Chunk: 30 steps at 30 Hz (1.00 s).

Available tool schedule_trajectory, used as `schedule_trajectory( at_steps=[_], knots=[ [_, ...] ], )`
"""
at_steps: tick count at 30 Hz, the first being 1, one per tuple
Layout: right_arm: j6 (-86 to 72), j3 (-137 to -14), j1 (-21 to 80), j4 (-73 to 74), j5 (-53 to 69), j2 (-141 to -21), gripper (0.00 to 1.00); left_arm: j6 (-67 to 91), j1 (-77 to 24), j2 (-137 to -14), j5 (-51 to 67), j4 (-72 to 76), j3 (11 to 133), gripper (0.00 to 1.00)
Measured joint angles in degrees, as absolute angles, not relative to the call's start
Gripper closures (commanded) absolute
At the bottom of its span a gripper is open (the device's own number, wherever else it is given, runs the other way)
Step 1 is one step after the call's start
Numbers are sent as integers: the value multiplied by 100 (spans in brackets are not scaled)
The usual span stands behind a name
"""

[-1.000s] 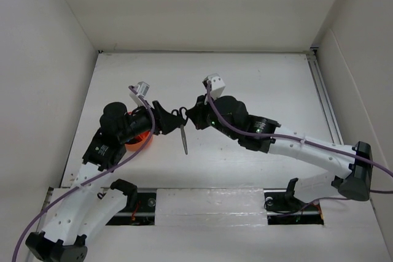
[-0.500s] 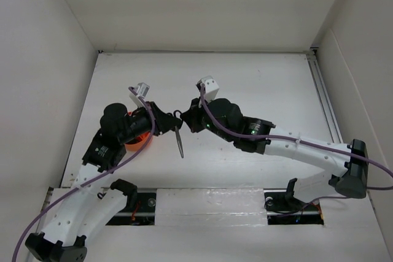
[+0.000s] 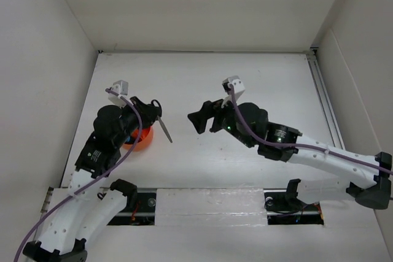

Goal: Sort the stationery into containers
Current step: Place the scissors in the storage box.

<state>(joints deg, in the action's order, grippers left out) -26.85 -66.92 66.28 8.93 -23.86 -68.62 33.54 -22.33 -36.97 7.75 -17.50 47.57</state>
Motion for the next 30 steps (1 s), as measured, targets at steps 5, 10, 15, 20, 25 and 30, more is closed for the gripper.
schedule_trajectory(
  at_steps=[5, 10, 15, 20, 25, 30],
  knots=[
    [-2679, -6278, 6528, 913, -2563, -6215, 13, 3190, -2231, -3933, -279, -1990, 5081, 100],
    [-2672, -5922, 6517, 985, -2613, -5894, 13, 2910, -2231, -4624, -1264, -2095, 5535, 100],
    [-2628, -5693, 6517, 1002, -2593, -5837, 13, 2349, -2228, -5194, -1684, -2117, 5577, 100],
    [-2541, -5546, 6517, 996, -2545, -5806, 13, 1769, -2231, -5002, -1909, -1979, 5522, 100],
    [-2484, -5533, 6517, 980, -2445, -5776, 13, 1339, -2228, -4709, -2182, -1739, 5402, 100],
    [-2456, -5529, 6517, 976, -2335, -5765, 13, 945, -2226, -5043, -2095, -1640, 5395, 100]
  ],
)
